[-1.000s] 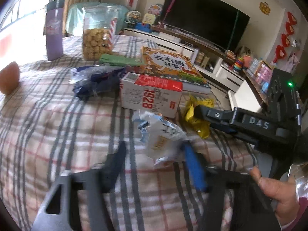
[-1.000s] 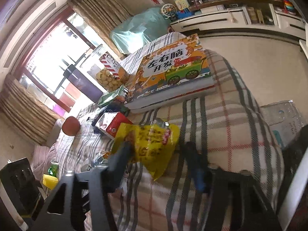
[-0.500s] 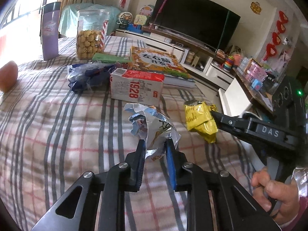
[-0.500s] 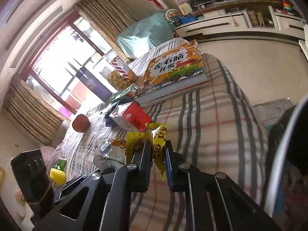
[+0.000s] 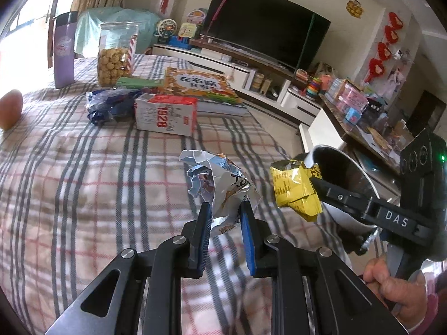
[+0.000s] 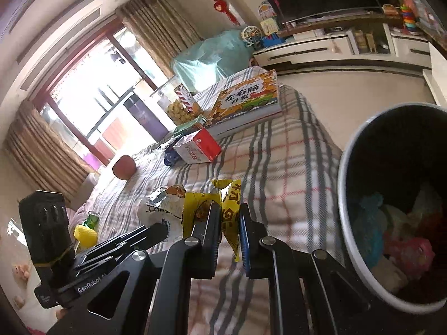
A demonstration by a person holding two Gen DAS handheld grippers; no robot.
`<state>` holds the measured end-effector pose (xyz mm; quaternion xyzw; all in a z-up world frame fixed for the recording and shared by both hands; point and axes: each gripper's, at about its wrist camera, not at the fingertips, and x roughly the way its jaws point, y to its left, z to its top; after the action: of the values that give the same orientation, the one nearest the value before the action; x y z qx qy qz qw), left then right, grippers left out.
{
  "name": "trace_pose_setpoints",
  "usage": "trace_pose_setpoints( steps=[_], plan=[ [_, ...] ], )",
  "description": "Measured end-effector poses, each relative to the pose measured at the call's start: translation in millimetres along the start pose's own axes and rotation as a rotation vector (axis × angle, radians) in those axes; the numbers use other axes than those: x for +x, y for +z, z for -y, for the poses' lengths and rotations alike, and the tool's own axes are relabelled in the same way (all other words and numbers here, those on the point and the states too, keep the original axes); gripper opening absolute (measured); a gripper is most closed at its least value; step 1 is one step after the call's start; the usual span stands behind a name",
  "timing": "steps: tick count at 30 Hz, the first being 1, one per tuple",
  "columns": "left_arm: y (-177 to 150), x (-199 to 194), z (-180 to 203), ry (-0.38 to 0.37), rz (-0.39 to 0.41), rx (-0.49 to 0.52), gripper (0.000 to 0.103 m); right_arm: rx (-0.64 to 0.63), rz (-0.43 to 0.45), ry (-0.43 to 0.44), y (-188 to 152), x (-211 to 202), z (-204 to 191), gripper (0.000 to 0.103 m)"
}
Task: Collect trash
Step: 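Carry the foil wrapper and yellow snack bag over the bin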
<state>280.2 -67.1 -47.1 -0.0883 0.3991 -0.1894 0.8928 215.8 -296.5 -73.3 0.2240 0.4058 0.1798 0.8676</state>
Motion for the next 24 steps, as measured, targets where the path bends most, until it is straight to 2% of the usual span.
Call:
trace_pose_setpoints(
  steps=[24],
  plan=[
    [-10,2,64,-0.1,-0.036,0.109,0.02,0.058,0.129,-0.092,-28,-86,32,0.013]
  ],
)
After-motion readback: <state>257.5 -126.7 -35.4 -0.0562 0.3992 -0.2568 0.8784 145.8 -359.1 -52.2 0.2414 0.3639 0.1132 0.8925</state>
